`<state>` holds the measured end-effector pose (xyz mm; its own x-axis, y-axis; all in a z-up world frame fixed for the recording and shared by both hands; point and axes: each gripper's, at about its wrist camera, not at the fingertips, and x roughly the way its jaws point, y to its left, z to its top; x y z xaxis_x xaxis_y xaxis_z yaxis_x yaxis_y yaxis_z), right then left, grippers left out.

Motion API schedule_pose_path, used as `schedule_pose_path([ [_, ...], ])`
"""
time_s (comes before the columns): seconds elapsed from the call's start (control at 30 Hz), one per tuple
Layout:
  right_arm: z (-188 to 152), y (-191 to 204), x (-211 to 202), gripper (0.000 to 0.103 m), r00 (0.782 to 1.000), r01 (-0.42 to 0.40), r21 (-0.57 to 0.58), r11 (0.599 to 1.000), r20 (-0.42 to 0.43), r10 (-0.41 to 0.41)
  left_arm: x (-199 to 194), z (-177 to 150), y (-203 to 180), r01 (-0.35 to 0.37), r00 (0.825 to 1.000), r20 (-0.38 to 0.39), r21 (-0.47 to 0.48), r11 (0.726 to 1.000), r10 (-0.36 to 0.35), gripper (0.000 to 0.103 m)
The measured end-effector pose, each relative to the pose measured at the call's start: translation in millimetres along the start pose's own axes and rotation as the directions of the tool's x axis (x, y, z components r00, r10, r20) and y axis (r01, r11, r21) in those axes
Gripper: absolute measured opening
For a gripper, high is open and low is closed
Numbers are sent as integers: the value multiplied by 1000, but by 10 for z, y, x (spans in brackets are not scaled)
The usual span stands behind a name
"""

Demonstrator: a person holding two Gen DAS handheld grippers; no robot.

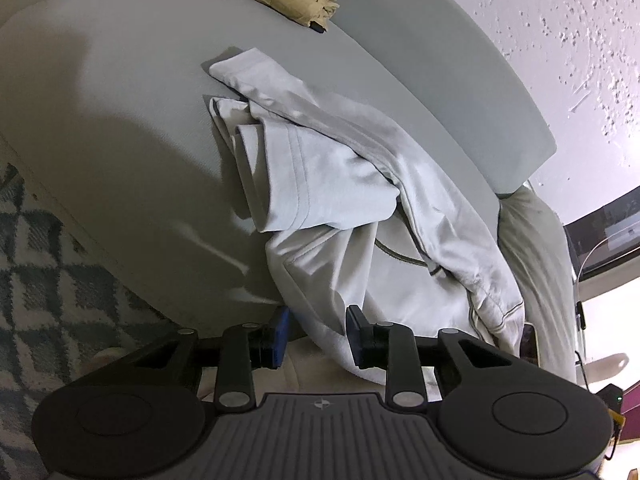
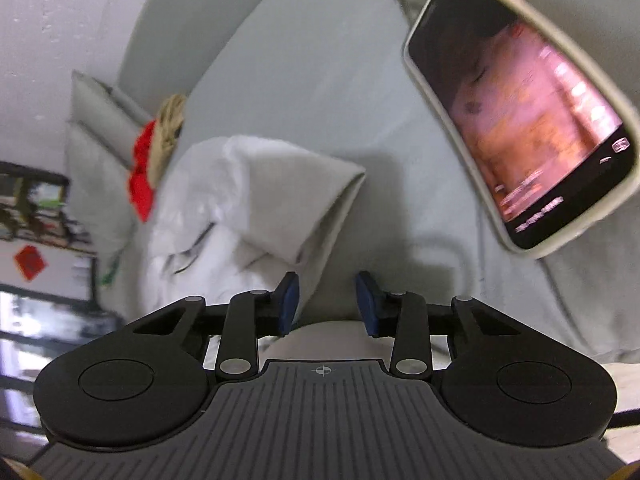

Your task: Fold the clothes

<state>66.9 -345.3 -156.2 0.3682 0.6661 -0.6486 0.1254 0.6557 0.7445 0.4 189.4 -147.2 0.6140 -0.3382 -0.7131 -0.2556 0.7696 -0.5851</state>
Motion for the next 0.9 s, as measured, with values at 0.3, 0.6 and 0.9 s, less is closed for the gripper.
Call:
schedule_pose_path([
  [0.3,-93,-197,259,35,974,-220,142,965,86,209,5,-33,255,71,997,20,-156,985,-69,31],
  [0.6,-85,-193,538,10,968,-240,113,964,102,229,125,-43,490,198,980,71,-311,930,-185,31],
  [0.9,-149,-262,603,10,960,-274,141,951,94,263,487,-144,805,427,898,169,-561,709,-406,30],
])
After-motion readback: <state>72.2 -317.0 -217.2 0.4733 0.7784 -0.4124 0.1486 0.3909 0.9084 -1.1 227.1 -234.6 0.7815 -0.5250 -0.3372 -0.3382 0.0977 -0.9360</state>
